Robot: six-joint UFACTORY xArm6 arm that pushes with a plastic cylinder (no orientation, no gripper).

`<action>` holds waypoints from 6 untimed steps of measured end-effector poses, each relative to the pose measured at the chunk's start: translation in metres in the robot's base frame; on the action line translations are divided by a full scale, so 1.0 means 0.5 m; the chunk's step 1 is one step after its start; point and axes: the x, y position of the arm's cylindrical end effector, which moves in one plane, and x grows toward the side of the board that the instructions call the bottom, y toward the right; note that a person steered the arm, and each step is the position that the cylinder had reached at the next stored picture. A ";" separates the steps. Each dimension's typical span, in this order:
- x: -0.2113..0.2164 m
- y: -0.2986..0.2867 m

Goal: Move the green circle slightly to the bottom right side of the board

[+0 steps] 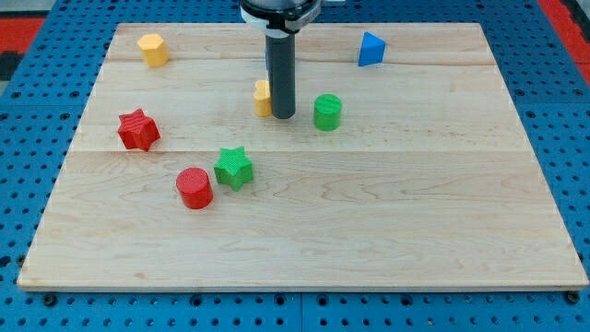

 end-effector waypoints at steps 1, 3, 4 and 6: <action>-0.005 0.132; -0.065 0.144; 0.028 0.202; 0.042 0.269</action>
